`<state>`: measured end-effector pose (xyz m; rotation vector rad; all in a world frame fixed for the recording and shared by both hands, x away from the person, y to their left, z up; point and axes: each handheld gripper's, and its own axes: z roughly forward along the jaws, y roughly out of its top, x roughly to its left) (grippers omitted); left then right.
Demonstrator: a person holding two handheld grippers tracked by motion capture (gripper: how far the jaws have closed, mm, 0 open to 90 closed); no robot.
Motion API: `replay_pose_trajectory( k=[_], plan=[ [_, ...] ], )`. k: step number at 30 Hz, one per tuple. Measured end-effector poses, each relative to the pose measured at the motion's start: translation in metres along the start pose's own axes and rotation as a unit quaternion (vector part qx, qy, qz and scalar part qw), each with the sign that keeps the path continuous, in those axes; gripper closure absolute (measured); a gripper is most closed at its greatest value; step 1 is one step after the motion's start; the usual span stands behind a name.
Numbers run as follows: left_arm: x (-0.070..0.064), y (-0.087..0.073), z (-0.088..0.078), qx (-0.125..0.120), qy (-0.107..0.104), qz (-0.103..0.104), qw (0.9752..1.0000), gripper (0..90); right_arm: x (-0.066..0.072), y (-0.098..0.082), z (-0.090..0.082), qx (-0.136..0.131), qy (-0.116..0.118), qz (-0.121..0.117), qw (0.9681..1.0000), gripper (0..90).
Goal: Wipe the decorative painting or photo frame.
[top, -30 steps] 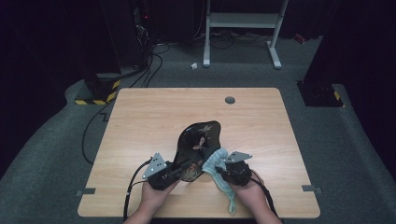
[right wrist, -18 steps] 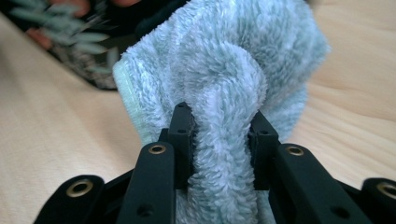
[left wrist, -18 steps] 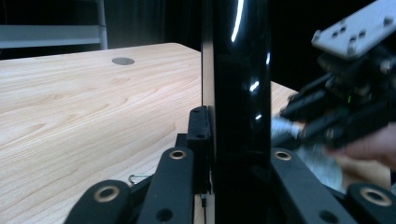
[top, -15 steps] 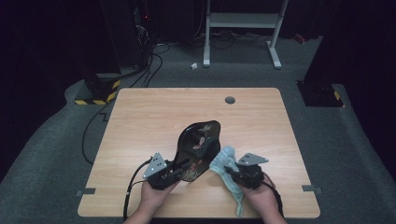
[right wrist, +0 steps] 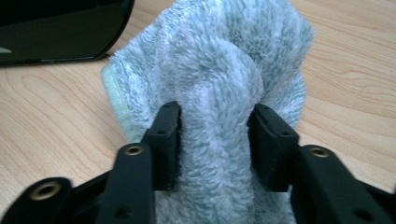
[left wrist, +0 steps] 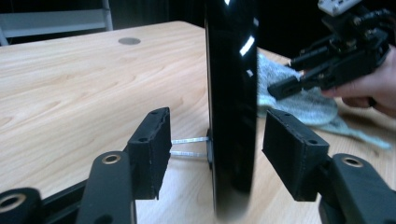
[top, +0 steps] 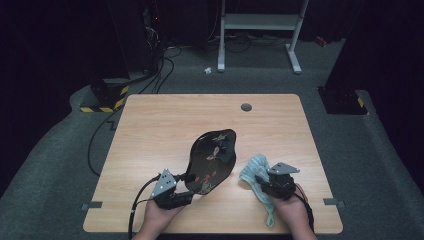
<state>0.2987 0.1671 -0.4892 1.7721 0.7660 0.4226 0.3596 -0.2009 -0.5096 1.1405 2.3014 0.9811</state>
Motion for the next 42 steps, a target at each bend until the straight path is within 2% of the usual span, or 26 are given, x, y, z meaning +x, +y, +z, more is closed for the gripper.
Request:
replay_pose_trajectory(
  k=[3,5,10,13,16,22,26,29,33,36,38,40,41,42],
  plan=[
    [-0.002,-0.005,-0.008,0.012,0.007,0.007,0.9999,40.0,-0.001,-0.002,0.005,0.011,0.007,-0.004,0.9999,47.4],
    [-0.001,-0.009,-0.014,0.016,0.008,0.004,0.9998,39.5,-0.002,-0.002,0.006,0.011,0.01,-0.004,0.9999,45.3],
    [0.007,-0.016,-0.025,0.022,0.0,-0.007,0.9997,40.0,-0.003,-0.002,0.008,0.016,0.018,0.004,0.9997,42.4],
    [0.01,-0.019,-0.03,0.029,-0.001,-0.002,0.9996,39.8,-0.003,-0.002,0.008,0.018,0.017,0.002,0.9997,41.2],
    [0.012,-0.025,-0.033,0.041,0.006,0.004,0.9991,38.9,-0.002,-0.002,0.008,0.018,0.018,0.005,0.9997,39.8],
    [0.02,-0.032,-0.039,0.055,0.02,-0.015,0.9982,38.9,-0.001,-0.003,0.008,0.017,0.02,0.002,0.9997,36.1],
    [0.029,-0.034,-0.042,0.052,0.035,-0.027,0.9977,39.6,-0.001,-0.003,0.008,0.02,0.026,0.004,0.9995,33.8],
    [0.037,-0.036,-0.04,0.052,0.046,-0.038,0.9969,40.8,-0.004,-0.003,0.008,0.02,0.039,0.01,0.999,31.0],
    [0.047,-0.036,-0.033,0.058,0.045,-0.07,0.9949,43.6,-0.006,-0.003,0.01,0.024,0.038,0.017,0.9988,31.2],
    [0.049,-0.035,-0.027,0.063,0.044,-0.071,0.9945,43.0,-0.006,-0.002,0.01,0.028,0.036,0.024,0.9987,32.4],
    [0.049,-0.033,-0.024,0.06,0.042,-0.073,0.9946,42.5,-0.006,-0.002,0.011,0.027,0.034,0.02,0.9989,32.1],
    [0.047,-0.031,-0.02,0.057,0.045,-0.063,0.9954,43.2,-0.005,-0.002,0.011,0.029,0.032,0.017,0.9989,31.3],
    [0.047,-0.03,-0.018,0.055,0.045,-0.062,0.9955,43.5,-0.005,-0.002,0.011,0.031,0.034,0.018,0.9988,25.9],
    [0.047,-0.029,-0.016,0.053,0.042,-0.065,0.9956,45.5,-0.005,-0.002,0.011,0.034,0.046,0.012,0.9983,21.0]
  ],
)
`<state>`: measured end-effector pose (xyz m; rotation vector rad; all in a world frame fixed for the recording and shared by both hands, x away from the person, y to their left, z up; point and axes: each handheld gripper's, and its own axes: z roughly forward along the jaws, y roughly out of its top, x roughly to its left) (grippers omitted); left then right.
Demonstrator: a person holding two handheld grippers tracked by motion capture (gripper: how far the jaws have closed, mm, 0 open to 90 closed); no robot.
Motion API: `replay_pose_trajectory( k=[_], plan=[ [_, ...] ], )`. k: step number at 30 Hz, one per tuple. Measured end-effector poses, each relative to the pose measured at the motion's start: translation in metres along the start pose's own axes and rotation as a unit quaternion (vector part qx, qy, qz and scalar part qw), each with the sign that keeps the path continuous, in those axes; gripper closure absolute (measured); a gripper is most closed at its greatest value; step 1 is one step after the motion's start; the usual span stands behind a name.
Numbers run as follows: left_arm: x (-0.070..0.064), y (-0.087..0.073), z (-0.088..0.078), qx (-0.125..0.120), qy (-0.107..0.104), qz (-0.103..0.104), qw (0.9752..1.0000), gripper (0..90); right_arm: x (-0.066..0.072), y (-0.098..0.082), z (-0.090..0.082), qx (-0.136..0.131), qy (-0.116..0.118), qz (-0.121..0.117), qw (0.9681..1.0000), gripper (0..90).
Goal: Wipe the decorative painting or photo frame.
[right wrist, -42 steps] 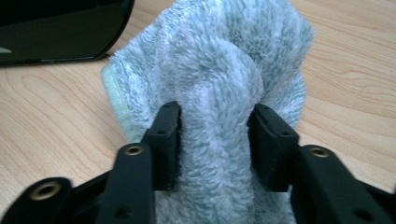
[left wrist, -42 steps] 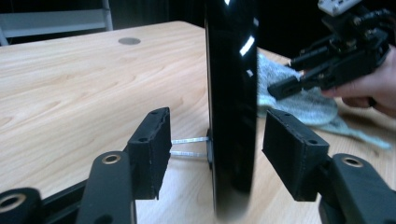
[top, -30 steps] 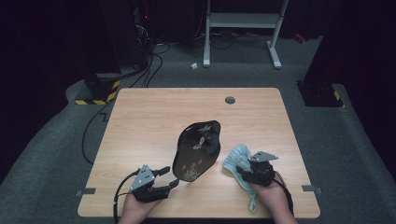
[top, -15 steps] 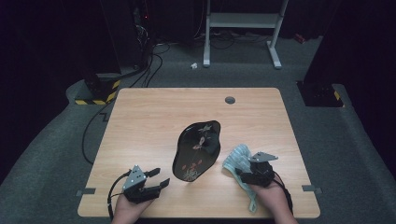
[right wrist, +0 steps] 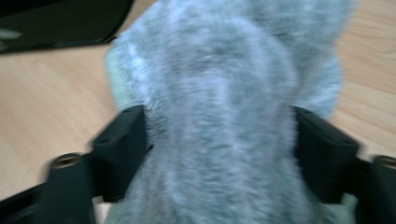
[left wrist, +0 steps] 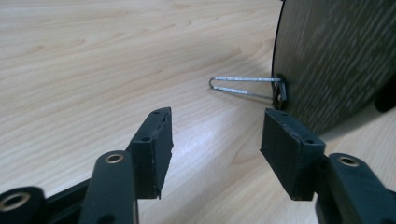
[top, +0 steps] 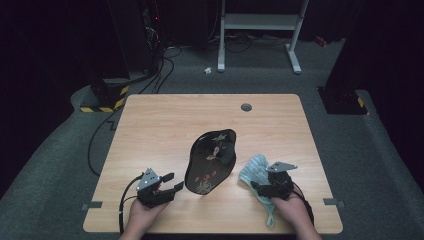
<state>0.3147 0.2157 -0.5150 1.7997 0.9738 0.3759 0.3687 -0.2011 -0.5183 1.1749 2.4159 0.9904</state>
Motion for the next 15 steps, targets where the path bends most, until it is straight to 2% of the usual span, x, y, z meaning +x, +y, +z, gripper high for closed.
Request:
replay_pose_trajectory(
  k=[2,5,8,13,15],
  plan=[
    [-0.002,0.003,0.004,-0.002,0.003,0.001,1.0,48.5,0.002,0.0,0.001,0.007,0.002,-0.014,0.9999,16.6],
    [-0.007,0.006,0.011,-0.004,0.01,0.007,0.9999,47.0,0.008,0.001,0.002,0.021,-0.013,-0.033,0.9992,13.1],
    [-0.01,0.008,0.017,-0.003,0.016,0.015,0.9997,46.3,0.01,0.001,0.003,0.026,-0.018,-0.031,0.999,11.6],
    [-0.014,0.011,0.022,-0.01,0.015,0.009,0.9998,45.3,0.012,0.002,0.004,0.032,-0.023,-0.036,0.9986,10.4],
    [-0.017,0.012,0.023,-0.012,0.013,0.013,0.9998,45.1,0.012,0.001,0.005,0.031,-0.026,-0.042,0.9983,9.9]
  ],
)
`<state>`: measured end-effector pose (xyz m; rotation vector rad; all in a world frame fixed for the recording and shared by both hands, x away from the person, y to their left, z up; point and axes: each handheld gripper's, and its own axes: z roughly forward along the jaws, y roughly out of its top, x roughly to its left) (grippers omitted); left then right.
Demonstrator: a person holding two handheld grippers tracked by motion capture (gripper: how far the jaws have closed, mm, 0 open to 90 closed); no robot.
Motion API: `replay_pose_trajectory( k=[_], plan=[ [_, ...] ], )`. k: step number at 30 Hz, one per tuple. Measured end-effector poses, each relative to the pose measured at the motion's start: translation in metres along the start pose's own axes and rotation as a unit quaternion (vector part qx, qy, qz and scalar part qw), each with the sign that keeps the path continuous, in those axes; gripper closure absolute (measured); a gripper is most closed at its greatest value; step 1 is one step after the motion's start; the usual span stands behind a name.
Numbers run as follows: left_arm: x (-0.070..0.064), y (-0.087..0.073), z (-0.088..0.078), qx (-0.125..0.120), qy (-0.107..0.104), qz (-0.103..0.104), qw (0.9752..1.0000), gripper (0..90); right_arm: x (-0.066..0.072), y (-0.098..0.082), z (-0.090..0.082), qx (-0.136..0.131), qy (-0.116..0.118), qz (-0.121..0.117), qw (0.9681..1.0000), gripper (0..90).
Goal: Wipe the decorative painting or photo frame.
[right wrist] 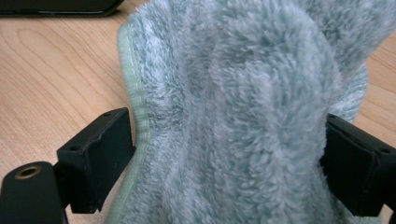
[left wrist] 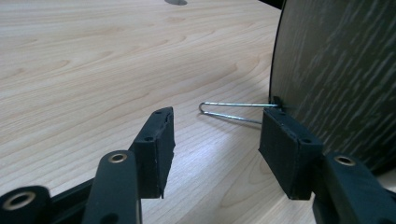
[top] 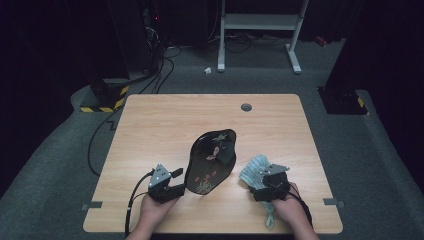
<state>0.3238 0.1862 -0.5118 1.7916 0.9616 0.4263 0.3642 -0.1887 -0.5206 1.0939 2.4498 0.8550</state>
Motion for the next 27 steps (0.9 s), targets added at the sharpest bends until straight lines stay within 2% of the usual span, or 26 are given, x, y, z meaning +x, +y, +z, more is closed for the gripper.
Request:
replay_pose_trajectory(
  k=[6,10,16,23,27],
  plan=[
    [-0.007,0.0,0.0,-0.001,-0.008,0.009,0.9999,44.7,0.002,0.0,0.001,0.0,-0.009,-0.001,1.0,9.4],
    [-0.012,-0.002,0.001,0.001,-0.016,0.017,0.9997,44.6,-0.002,-0.001,-0.001,-0.01,0.0,0.013,0.9999,13.0],
    [-0.024,-0.004,0.001,0.007,-0.029,0.033,0.999,44.7,-0.005,-0.003,-0.002,-0.025,0.006,0.031,0.9992,13.9],
    [-0.038,-0.004,0.004,0.011,-0.041,0.047,0.998,43.6,-0.005,-0.003,-0.004,-0.027,0.007,0.034,0.999,15.3],
    [-0.045,-0.004,0.007,0.013,-0.045,0.053,0.9974,43.6,-0.005,-0.002,-0.007,-0.031,0.023,0.032,0.9988,16.6]
  ],
)
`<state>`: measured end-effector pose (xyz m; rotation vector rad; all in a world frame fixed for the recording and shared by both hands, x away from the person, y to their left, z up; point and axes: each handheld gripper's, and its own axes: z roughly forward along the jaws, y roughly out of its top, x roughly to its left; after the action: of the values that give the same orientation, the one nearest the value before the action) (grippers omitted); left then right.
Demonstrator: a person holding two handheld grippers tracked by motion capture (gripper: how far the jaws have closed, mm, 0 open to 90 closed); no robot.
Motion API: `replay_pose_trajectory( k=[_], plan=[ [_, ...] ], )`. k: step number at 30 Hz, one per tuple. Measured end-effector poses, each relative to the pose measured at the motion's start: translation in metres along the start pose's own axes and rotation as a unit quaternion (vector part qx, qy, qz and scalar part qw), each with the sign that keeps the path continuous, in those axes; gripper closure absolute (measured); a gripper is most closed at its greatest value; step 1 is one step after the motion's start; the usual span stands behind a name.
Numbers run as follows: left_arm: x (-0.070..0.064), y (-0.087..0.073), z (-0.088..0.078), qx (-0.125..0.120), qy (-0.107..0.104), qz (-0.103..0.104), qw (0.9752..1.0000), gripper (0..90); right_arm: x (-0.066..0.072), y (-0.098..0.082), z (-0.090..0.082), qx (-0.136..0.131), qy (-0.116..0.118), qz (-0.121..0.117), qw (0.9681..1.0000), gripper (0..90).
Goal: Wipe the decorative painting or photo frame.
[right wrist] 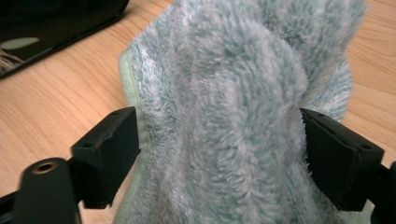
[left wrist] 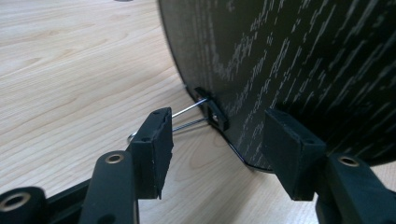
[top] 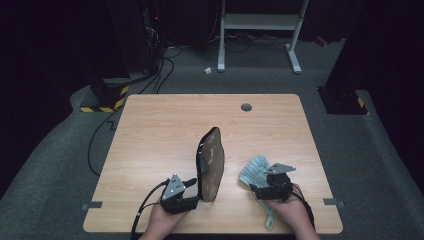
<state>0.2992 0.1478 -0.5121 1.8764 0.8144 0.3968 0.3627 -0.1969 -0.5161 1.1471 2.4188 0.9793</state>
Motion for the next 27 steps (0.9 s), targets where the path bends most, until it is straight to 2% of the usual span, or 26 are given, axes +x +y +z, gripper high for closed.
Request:
replay_pose_trajectory(
  k=[3,6,9,15,17,20,23,25,26,27],
  plan=[
    [-0.004,0.001,0.003,0.001,-0.005,0.001,1.0,43.7,0.0,0.0,-0.002,-0.008,-0.007,0.003,0.9999,22.1],
    [-0.009,0.001,0.005,0.004,-0.008,0.009,0.9999,43.7,-0.001,0.0,-0.008,-0.025,-0.006,0.018,0.9995,25.5],
    [-0.013,0.002,0.009,0.008,-0.015,0.011,0.9998,43.2,0.0,-0.001,-0.011,-0.033,-0.021,0.019,0.9991,31.5],
    [-0.017,0.004,0.019,0.016,-0.022,0.022,0.9994,42.1,0.001,-0.003,-0.008,-0.024,-0.027,0.02,0.9991,29.9],
    [-0.018,0.005,0.022,0.021,-0.018,0.027,0.9993,41.5,0.002,-0.005,-0.007,-0.023,-0.029,0.02,0.9991,30.0],
    [-0.009,0.004,0.021,0.025,0.016,0.044,0.9986,42.6,0.001,-0.006,-0.007,-0.026,-0.029,0.022,0.999,30.6],
    [0.007,0.001,0.026,0.058,0.035,0.042,0.9968,47.3,0.0,-0.007,-0.007,-0.027,-0.028,0.027,0.9989,31.1],
    [0.016,-0.002,0.03,0.077,0.035,0.034,0.9959,52.1,0.0,-0.007,-0.007,-0.027,-0.028,0.026,0.9989,31.1],
    [0.019,-0.002,0.031,0.081,0.037,0.035,0.9954,53.9,0.0,-0.007,-0.008,-0.027,-0.029,0.027,0.9989,31.1],
    [0.02,-0.003,0.031,0.08,0.03,0.031,0.9959,56.2,0.0,-0.008,-0.007,-0.027,-0.029,0.026,0.9989,31.2]
  ],
)
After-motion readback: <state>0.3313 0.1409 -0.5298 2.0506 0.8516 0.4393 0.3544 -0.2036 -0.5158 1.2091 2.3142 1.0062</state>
